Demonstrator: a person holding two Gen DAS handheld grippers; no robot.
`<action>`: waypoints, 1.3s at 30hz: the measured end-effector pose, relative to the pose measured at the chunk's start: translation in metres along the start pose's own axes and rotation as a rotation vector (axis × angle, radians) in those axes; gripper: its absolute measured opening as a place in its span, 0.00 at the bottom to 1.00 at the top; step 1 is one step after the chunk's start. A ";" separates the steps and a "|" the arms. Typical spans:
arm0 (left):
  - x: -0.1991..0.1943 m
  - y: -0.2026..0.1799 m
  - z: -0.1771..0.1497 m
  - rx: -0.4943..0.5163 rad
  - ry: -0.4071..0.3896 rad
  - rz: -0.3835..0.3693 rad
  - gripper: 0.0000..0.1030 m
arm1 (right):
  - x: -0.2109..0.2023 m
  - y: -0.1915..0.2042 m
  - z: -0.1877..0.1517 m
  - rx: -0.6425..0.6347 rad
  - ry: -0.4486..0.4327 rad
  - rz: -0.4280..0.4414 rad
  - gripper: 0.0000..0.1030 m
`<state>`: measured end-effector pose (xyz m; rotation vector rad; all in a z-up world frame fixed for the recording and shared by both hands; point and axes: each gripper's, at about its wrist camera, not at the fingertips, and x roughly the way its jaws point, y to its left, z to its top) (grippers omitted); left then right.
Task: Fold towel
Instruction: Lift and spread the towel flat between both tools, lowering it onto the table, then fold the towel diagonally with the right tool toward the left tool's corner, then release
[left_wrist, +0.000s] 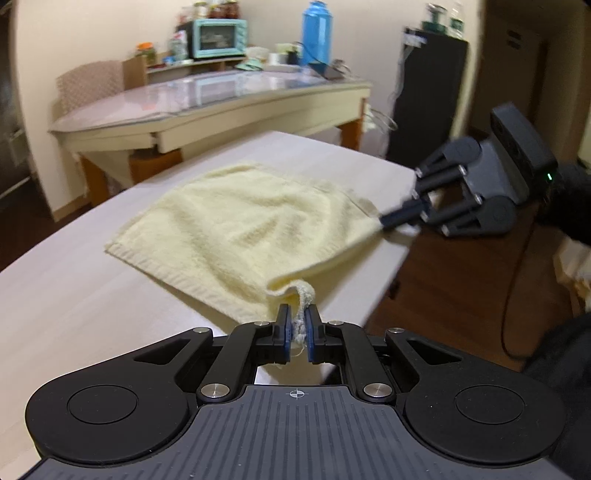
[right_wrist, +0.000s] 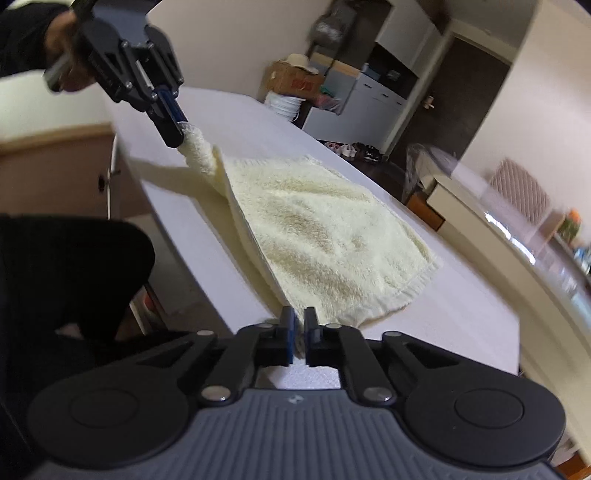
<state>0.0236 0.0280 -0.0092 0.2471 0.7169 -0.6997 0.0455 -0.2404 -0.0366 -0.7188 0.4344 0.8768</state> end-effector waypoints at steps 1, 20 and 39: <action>-0.001 -0.002 -0.002 0.012 0.010 -0.006 0.08 | -0.004 0.003 0.002 -0.010 0.006 0.008 0.03; -0.014 0.019 -0.020 -0.096 0.004 0.071 0.44 | -0.038 0.022 0.006 -0.158 0.066 -0.043 0.03; 0.020 0.010 -0.030 -0.028 0.048 0.116 0.52 | -0.042 0.000 0.032 -0.350 0.094 -0.104 0.04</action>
